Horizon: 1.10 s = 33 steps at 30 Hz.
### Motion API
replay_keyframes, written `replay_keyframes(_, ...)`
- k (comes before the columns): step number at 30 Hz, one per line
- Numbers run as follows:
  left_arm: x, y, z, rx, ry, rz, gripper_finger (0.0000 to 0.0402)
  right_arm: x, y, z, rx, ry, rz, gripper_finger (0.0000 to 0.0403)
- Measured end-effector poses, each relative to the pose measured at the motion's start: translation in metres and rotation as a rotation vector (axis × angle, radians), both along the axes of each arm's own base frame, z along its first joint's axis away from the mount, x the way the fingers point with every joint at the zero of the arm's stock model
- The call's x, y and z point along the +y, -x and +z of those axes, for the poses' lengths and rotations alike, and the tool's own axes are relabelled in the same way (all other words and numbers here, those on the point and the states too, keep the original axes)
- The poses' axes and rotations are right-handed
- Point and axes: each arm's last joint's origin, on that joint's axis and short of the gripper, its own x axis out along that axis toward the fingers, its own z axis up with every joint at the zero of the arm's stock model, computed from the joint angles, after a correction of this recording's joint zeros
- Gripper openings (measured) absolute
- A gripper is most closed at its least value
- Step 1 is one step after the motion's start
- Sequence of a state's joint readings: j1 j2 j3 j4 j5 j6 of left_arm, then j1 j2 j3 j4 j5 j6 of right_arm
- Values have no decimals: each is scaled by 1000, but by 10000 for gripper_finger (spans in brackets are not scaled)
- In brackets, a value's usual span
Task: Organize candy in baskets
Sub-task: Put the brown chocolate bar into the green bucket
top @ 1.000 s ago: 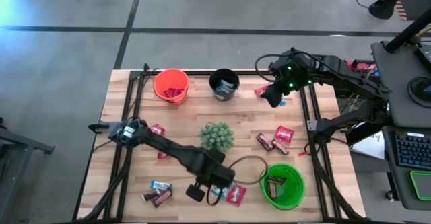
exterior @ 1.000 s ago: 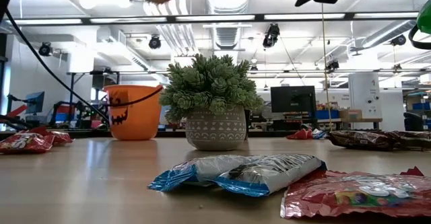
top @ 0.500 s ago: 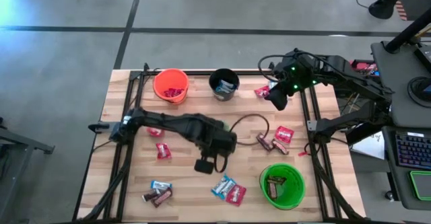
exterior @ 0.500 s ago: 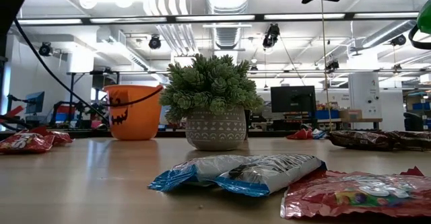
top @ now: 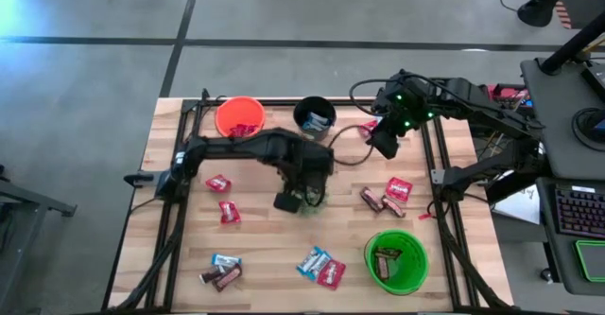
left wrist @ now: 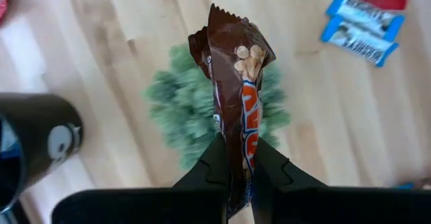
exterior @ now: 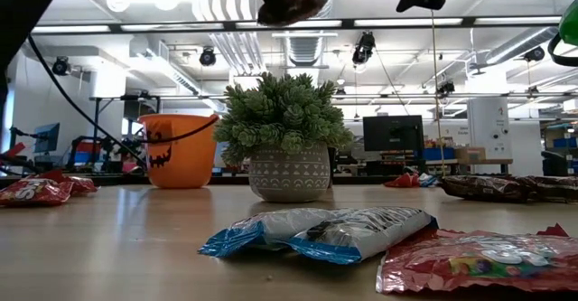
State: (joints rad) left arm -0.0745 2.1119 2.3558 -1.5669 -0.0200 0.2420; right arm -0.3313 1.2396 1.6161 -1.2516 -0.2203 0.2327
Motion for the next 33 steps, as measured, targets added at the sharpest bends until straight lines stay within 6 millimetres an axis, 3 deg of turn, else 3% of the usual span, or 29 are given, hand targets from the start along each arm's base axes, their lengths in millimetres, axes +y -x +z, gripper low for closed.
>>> replay_keyframes(7, 37, 4, 7, -14, -25, -4, 0, -1, -1, 1, -10, 13, -8, 178)
replay_keyframes(16, 72, 28, 39, -119, -46, 38, 0, 0, -19, 11, -194, 78, 29, 178)
replay_keyframes(23, 77, 36, 52, -171, -68, 9, 0, 3, -34, 14, -292, 150, 101, 178)
replay_keyframes(33, 79, 38, 68, -306, -93, 1, 0, 4, -67, -10, -248, 143, 285, 178)
